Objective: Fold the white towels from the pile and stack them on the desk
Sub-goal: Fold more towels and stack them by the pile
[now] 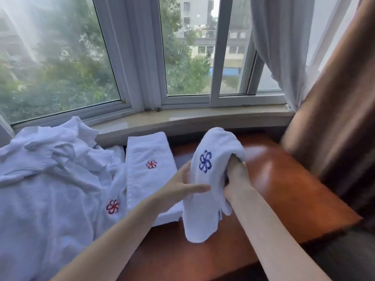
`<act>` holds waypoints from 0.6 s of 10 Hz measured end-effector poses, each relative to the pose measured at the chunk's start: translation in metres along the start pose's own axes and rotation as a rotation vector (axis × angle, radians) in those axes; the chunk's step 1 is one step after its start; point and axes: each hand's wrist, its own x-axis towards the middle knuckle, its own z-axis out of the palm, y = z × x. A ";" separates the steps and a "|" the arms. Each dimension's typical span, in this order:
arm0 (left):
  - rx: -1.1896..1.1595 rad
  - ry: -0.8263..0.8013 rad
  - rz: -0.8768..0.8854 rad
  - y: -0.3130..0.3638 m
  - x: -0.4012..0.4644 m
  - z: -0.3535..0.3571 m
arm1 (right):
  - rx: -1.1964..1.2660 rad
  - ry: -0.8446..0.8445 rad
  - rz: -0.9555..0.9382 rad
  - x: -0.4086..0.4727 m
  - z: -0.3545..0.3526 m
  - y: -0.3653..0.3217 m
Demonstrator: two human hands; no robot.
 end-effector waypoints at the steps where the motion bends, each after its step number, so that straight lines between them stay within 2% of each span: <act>1: 0.105 0.017 -0.050 -0.012 0.024 0.026 | -0.490 0.618 -0.141 0.017 -0.019 -0.026; 2: 0.115 0.211 -0.105 -0.033 0.044 0.044 | -0.759 0.643 -0.258 0.031 -0.069 -0.046; 3: 0.169 0.378 -0.314 -0.077 0.055 0.055 | -0.954 0.563 -0.035 0.023 -0.123 -0.039; 4: 0.273 0.366 -0.580 -0.123 0.049 0.068 | -0.871 0.531 0.266 -0.007 -0.164 -0.011; 5: 0.438 0.380 -0.661 -0.152 0.036 0.080 | -1.010 0.505 0.537 -0.036 -0.199 0.026; 6: 0.564 0.444 -0.677 -0.167 0.027 0.088 | -1.169 0.551 0.583 -0.057 -0.215 0.046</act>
